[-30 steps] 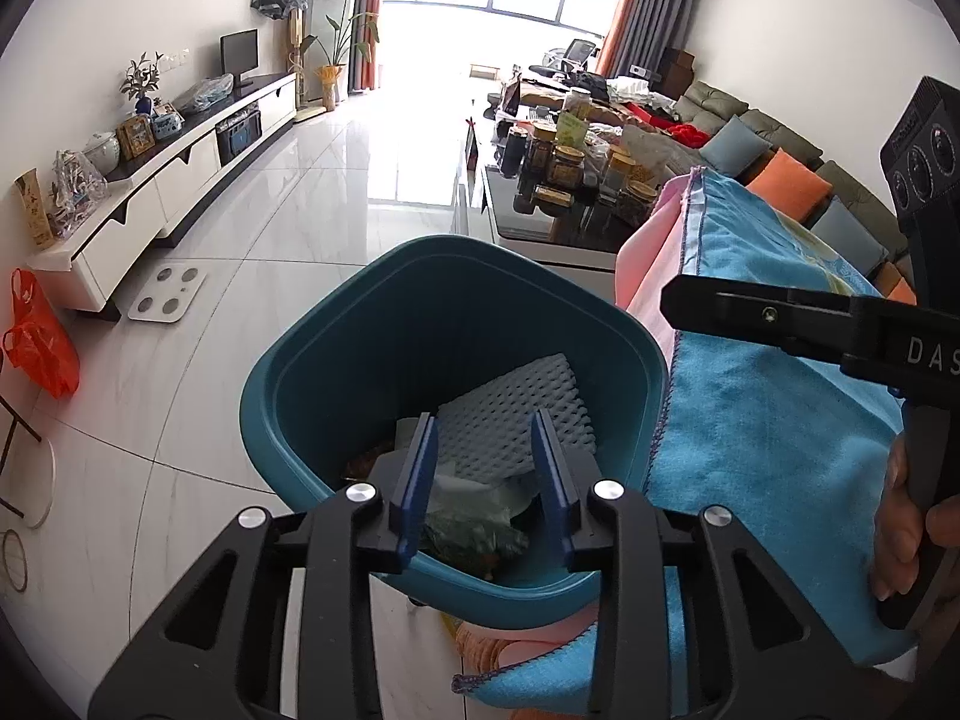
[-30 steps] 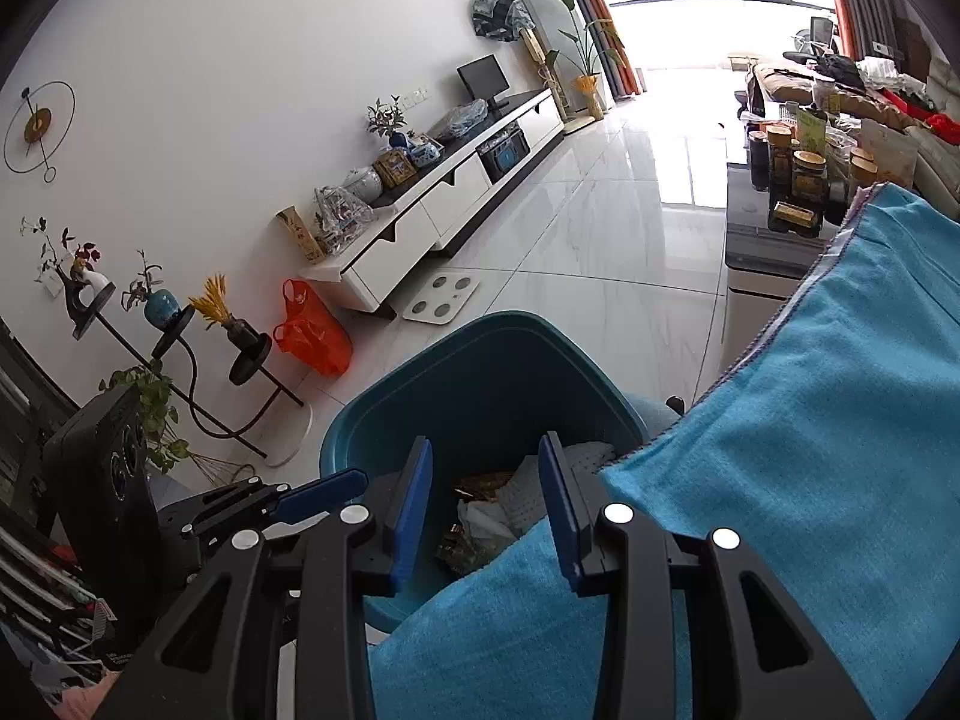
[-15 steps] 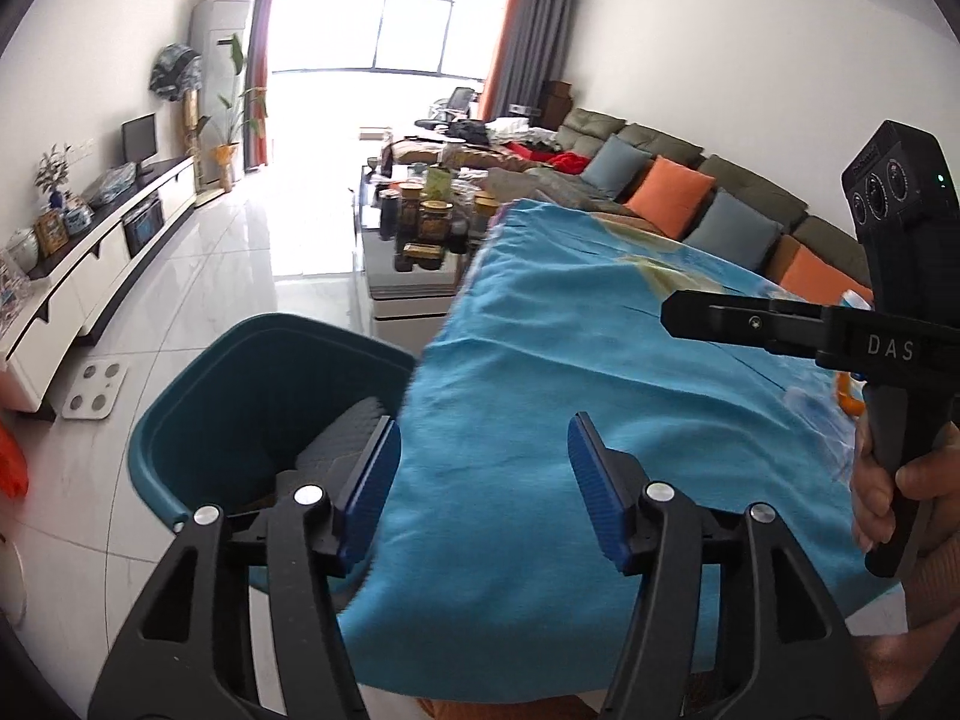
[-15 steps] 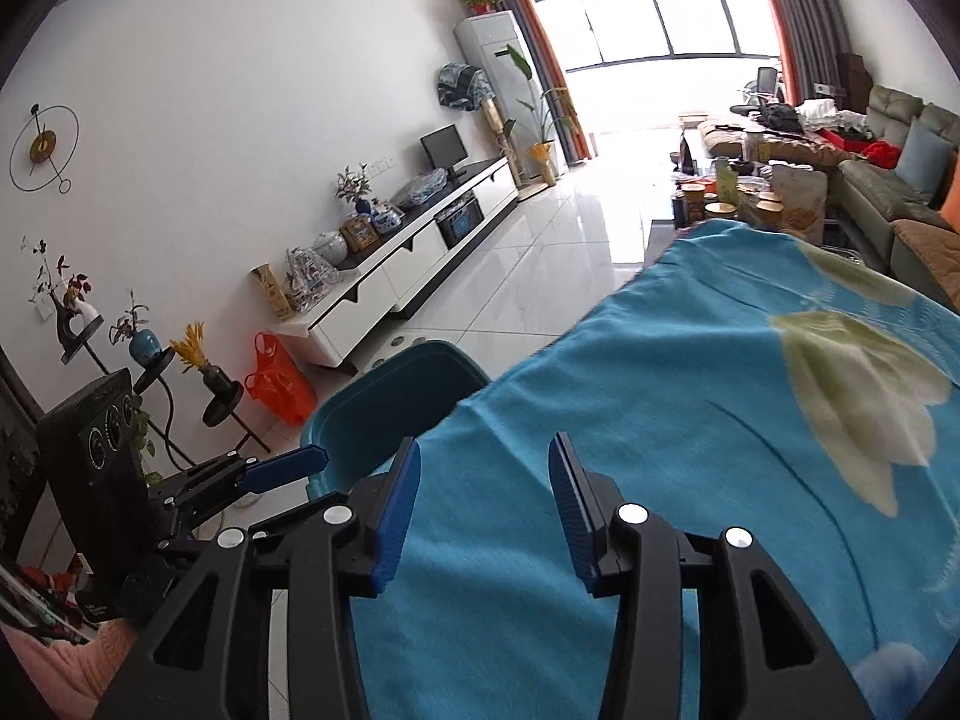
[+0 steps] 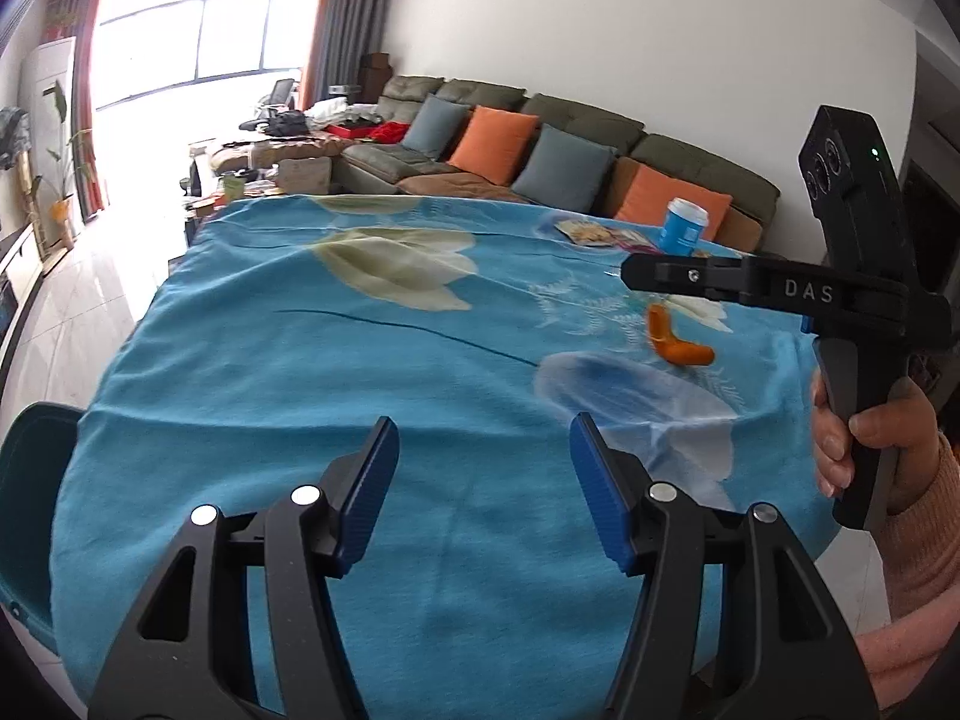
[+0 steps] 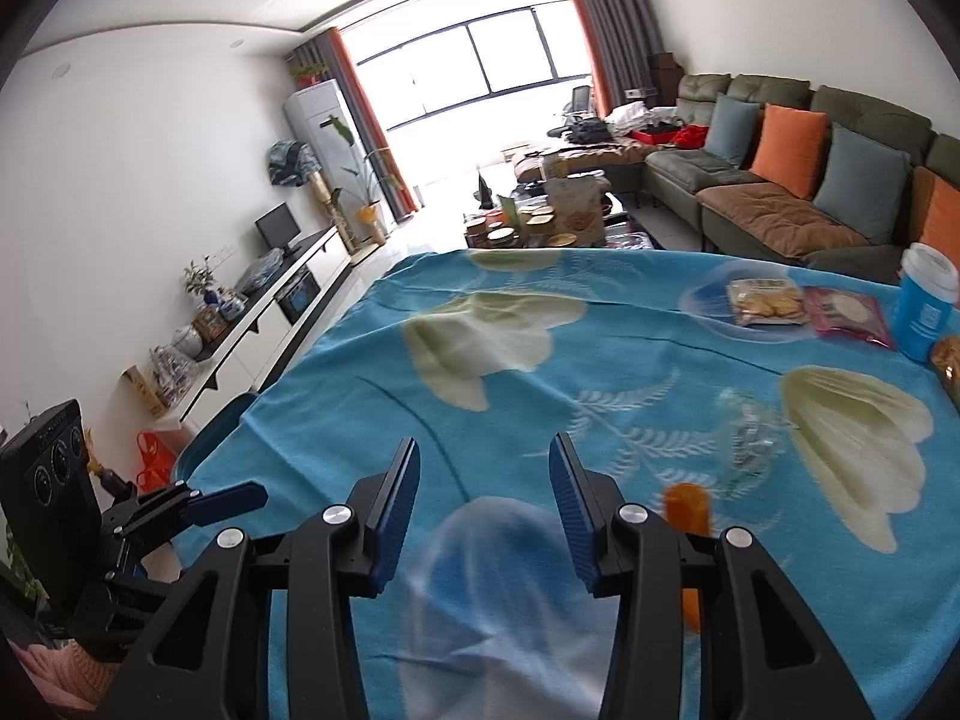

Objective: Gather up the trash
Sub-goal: 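Move both open grippers back over the table trash, then grasp the second orange peel with the left gripper while the right grasps the clear plastic wrapper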

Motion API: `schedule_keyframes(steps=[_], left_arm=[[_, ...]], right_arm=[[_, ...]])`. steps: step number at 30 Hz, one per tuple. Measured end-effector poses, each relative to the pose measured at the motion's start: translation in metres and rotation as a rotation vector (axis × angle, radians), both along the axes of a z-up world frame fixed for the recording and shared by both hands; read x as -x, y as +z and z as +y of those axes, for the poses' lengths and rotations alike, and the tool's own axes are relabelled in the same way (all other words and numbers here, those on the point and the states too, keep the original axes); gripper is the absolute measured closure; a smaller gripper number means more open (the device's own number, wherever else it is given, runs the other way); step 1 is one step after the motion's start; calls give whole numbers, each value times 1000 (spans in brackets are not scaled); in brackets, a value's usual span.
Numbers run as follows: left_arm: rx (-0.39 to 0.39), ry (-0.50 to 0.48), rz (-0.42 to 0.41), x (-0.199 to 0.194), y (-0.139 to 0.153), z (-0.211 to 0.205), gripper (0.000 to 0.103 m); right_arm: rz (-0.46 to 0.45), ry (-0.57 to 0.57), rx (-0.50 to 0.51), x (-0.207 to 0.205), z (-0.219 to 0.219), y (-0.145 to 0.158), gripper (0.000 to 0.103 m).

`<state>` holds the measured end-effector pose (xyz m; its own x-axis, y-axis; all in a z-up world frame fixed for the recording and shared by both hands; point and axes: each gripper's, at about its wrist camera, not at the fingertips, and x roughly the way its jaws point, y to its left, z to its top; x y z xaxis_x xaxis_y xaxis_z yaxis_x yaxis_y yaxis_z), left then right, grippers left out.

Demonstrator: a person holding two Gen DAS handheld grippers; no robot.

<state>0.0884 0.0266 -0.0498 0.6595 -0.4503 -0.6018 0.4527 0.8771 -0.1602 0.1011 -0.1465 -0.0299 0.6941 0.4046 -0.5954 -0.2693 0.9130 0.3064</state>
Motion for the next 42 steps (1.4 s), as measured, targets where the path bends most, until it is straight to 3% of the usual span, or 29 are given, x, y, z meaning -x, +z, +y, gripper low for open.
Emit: schedule_keyframes(steps=[6,12,22,27,29,34,38,42], left_arm=[[-42,-142,3,-6,0,-73,38],[-49,-225,44,-19,-3,-120,36],[-49,-245,163,-54,-12,-168,36],[-28,-239,271,-73,-27,-175,52],[-18,-235,270,-75,-27,-173,56],[6,-227,301,-80,-32,-164,91],[26,-213,301,-81,-34,-156,93],[20,-200,285,-79,-31,-150,94]], right_arm=[[5,-122,-5,-6,-50,-9,60],[35,-167,-18,-20,-82,-22,57],[70,-159,-62,-32,-104,-35,56],[74,-158,-75,-34,-107,-37,56],[76,-153,-72,-35,-106,-37,56],[87,-140,-67,-39,-105,-41,56],[98,-132,-62,-40,-104,-43,58],[113,-124,-74,-42,-105,-45,73]])
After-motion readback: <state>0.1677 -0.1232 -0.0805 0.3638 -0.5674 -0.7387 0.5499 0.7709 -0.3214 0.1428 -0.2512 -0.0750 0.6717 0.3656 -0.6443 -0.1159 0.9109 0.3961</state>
